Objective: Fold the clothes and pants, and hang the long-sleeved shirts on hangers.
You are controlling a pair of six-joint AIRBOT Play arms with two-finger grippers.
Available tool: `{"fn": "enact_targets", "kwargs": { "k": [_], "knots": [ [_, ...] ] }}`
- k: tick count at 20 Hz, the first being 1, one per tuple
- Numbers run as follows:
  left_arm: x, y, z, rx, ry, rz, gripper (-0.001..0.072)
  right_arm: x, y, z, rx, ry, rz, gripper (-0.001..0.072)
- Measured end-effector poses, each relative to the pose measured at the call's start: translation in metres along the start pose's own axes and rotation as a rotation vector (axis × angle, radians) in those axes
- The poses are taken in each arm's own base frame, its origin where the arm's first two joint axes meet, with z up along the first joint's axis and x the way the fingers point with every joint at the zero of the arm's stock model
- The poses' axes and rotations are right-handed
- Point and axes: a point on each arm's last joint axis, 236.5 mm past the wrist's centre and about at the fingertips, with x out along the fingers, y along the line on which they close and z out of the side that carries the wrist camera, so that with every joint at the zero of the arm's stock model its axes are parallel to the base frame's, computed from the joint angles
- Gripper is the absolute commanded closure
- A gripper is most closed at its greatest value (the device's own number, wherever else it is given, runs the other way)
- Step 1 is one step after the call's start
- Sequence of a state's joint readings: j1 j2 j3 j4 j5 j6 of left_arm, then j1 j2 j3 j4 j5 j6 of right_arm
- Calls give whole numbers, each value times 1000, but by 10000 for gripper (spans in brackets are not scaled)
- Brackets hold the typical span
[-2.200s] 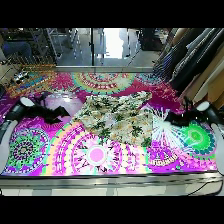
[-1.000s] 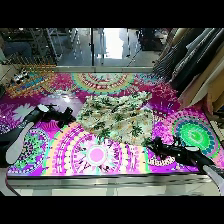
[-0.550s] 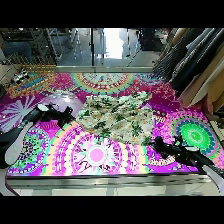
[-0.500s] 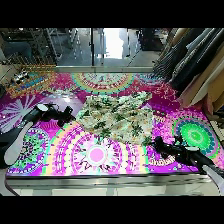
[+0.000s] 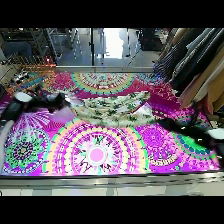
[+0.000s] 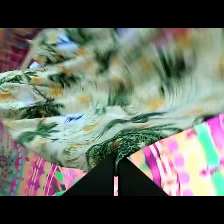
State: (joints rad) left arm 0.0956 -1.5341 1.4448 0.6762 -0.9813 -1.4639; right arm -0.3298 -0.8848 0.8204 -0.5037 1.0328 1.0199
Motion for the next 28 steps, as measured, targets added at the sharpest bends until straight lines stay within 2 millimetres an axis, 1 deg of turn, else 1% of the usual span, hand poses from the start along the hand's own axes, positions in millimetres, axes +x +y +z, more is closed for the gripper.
{"fn": "enact_targets", "kwargs": {
  "k": [1, 2, 3, 4, 6, 7, 8, 10, 11, 13, 14, 15, 16, 17, 18, 19, 20, 21, 22, 23, 25, 26, 27, 28],
  "knots": [
    [-25, -28, 7, 52, -29, -53, 695, -25, 30, 25, -108, -67, -5, 705],
    [-51, -53, 11, 106, -57, -94, 696, -51, 58, 44, -207, -129, -20, 705],
    [-80, -79, 15, 165, -90, -130, 695, -80, 86, 60, -299, -196, -44, 705],
    [-114, -106, 17, 232, -126, -162, 696, -113, 117, 74, -395, -275, -75, 705],
    [-183, -158, 12, 375, -211, -210, 696, -179, 176, 92, -563, -436, -140, 706],
    [-219, -183, 7, 451, -266, -219, 695, -213, 205, 96, -641, -522, -171, 706],
    [-253, -207, -2, 527, -323, -222, 695, -243, 231, 98, -706, -600, -196, 706],
    [-312, -248, -26, 663, -435, -218, 695, -301, 282, 97, -813, -766, -224, 706],
    [-334, -264, -41, 722, -480, -210, 695, -323, 300, 96, -854, -830, -242, 706],
    [-368, -289, -70, 822, -554, -193, 695, -353, 327, 94, -901, -924, -247, 706],
    [-378, -297, -81, 857, -581, -180, 695, -360, 332, 97, -910, -949, -251, 706],
    [-385, -300, -89, 879, -599, -163, 695, -361, 331, 103, -909, -951, -261, 706],
    [-386, -298, -91, 880, -601, -148, 696, -353, 324, 112, -893, -926, -267, 705],
    [-380, -290, -88, 851, -580, -135, 695, -337, 310, 123, -868, -872, -272, 705],
    [-367, -274, -81, 805, -534, -124, 696, -315, 292, 134, -830, -800, -269, 705],
    [-349, -257, -72, 746, -479, -123, 696, -284, 266, 145, -777, -702, -258, 705],
    [-324, -233, -61, 672, -410, -121, 696, -249, 239, 152, -717, -596, -237, 705],
    [-296, -208, -50, 599, -347, -117, 696, -208, 208, 156, -643, -480, -203, 705],
    [-265, -183, -39, 517, -286, -115, 696, -169, 178, 156, -572, -373, -169, 705],
    [-229, -154, -30, 436, -222, -109, 696, -126, 143, 152, -497, -265, -145, 705],
    [-154, -99, -14, 290, -132, -75, 696, -45, 83, 136, -364, -103, -111, 705],
    [-115, -72, -8, 225, -99, -55, 696, -10, 56, 127, -309, -45, -110, 705],
    [-81, -47, -2, 169, -87, -34, 696, 24, 29, 117, -255, 1, -117, 705],
    [-49, -23, 4, 109, -85, -18, 696, 51, 8, 112, -209, 22, -124, 705]
  ]
}}
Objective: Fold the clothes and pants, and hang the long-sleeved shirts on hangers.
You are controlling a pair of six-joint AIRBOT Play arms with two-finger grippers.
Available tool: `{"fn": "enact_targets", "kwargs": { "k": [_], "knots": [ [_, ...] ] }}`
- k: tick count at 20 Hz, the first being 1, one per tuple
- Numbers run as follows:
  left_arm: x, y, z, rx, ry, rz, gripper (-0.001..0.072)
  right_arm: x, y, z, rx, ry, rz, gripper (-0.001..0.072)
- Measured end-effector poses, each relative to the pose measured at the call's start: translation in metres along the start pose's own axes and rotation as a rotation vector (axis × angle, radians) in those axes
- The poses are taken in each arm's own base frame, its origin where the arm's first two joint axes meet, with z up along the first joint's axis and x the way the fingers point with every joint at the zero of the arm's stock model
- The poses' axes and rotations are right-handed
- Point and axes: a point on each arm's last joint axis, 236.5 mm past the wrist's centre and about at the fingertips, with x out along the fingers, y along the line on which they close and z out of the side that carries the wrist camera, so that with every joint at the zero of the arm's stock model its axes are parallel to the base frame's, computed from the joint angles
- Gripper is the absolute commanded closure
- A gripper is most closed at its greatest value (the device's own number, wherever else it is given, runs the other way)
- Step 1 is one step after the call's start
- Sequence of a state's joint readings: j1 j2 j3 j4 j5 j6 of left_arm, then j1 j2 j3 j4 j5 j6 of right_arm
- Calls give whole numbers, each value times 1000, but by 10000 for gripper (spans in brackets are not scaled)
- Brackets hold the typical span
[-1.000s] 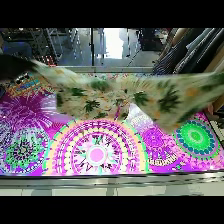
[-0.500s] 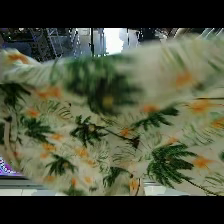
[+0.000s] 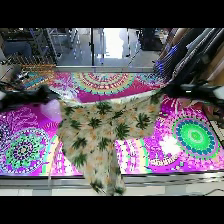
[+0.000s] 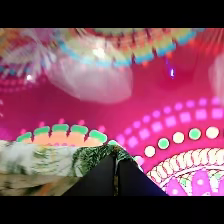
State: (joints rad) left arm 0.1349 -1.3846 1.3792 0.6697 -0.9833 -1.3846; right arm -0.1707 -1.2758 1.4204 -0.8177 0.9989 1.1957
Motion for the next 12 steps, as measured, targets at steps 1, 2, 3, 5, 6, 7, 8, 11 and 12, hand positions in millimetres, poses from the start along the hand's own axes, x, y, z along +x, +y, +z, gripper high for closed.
{"fn": "enact_targets", "kwargs": {
  "k": [1, 2, 3, 5, 6, 7, 8, 11, 12],
  "knots": [
    [25, 19, 1, -51, -2, 11, 696, 26, -14, -9, 41, 17, -5, 705],
    [48, 37, 2, -96, -9, 21, 696, 44, -26, -15, 70, 27, -12, 705],
    [64, 49, 4, -121, -16, 30, 696, 58, -34, -18, 92, 26, -19, 705],
    [84, 63, 15, -146, -43, 35, 696, 72, -41, -16, 103, 18, -25, 705],
    [89, 66, 22, -149, -59, 34, 696, 74, -41, -13, 98, 15, -23, 705],
    [90, 66, 29, -147, -75, 32, 696, 74, -39, -8, 88, 7, -20, 705],
    [90, 64, 37, -140, -91, 26, 696, 72, -35, 0, 73, -5, -15, 705],
    [73, 34, 58, -66, -105, -26, 697, 51, -13, 30, 6, -52, 10, 705],
    [61, 17, 64, -20, -107, -47, 698, 38, -2, 43, -29, -77, 15, 705]
  ]
}}
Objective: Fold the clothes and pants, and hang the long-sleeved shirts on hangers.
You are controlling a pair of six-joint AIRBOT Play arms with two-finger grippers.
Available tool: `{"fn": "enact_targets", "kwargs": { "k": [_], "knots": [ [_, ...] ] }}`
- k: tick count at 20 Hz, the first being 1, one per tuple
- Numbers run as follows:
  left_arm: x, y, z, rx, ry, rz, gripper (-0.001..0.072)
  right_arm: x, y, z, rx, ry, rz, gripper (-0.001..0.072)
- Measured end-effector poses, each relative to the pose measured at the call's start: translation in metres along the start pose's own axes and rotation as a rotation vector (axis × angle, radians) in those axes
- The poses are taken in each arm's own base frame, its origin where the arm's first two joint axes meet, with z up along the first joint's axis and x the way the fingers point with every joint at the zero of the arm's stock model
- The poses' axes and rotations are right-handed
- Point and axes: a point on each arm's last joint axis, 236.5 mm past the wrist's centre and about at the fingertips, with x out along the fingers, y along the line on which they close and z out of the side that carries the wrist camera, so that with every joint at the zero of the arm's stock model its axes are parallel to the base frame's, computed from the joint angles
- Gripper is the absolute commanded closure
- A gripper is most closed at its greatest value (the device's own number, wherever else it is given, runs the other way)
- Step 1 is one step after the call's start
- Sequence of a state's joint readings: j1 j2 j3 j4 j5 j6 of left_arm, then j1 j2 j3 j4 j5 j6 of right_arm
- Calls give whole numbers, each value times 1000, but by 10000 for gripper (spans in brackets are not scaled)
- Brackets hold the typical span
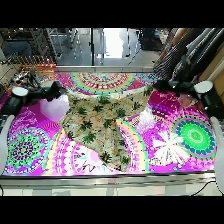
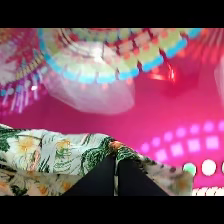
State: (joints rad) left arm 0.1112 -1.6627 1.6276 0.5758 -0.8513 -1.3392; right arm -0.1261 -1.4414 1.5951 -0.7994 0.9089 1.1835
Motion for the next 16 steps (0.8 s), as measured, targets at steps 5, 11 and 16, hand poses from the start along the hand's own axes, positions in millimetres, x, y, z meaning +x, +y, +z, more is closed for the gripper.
{"fn": "enact_targets", "kwargs": {
  "k": [5, 11, 16],
  "knots": [
    [-116, -141, 40, 358, -121, -93, 698, -103, 65, 81, -209, -200, -13, 705],
    [-323, -307, 27, 738, -496, -131, 698, -241, 135, 142, -343, -488, -55, 706],
    [-425, -370, -10, 853, -719, -181, 697, -310, 175, 166, -416, -681, -71, 706]
  ]
}}
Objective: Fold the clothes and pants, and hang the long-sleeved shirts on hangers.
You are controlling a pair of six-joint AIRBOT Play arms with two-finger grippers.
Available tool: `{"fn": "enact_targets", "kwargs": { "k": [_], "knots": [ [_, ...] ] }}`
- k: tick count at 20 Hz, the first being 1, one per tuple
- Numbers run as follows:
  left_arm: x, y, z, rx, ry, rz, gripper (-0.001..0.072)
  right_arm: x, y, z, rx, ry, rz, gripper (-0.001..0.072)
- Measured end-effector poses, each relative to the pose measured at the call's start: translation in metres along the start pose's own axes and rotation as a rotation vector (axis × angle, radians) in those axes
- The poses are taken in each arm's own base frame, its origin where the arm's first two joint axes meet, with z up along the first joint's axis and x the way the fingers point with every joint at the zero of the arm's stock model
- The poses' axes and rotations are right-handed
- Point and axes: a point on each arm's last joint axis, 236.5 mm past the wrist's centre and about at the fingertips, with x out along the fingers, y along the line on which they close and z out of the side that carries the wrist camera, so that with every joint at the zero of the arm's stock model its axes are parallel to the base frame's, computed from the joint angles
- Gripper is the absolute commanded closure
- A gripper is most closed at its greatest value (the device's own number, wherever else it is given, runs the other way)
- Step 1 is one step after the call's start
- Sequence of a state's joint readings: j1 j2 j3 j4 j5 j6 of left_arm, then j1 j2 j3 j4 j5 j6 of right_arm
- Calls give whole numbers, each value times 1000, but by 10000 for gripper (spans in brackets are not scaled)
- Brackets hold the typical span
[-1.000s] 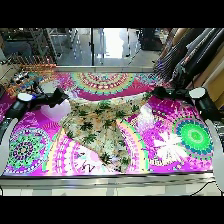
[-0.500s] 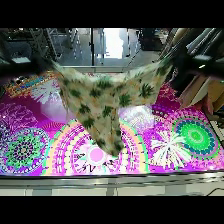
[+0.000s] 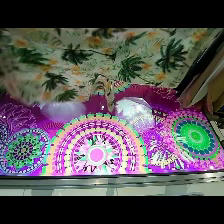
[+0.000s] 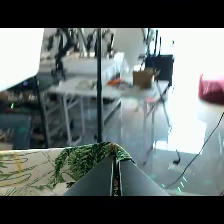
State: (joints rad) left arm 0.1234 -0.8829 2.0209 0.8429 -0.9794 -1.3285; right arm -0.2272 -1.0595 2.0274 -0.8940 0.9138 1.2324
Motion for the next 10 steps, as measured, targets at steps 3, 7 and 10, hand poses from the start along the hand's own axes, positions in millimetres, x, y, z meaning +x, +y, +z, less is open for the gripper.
{"fn": "enact_targets", "kwargs": {
  "k": [3, 7, 10],
  "knots": [
    [-11, -10, 13, 8, -39, -10, 697, -7, 0, 19, -45, -61, -16, 706],
    [23, 16, -24, -60, 59, -5, 697, 11, -12, 9, -66, -53, -21, 706],
    [68, 64, -118, -204, 292, 29, 697, 60, -30, -61, -7, 116, 20, 705]
  ]
}}
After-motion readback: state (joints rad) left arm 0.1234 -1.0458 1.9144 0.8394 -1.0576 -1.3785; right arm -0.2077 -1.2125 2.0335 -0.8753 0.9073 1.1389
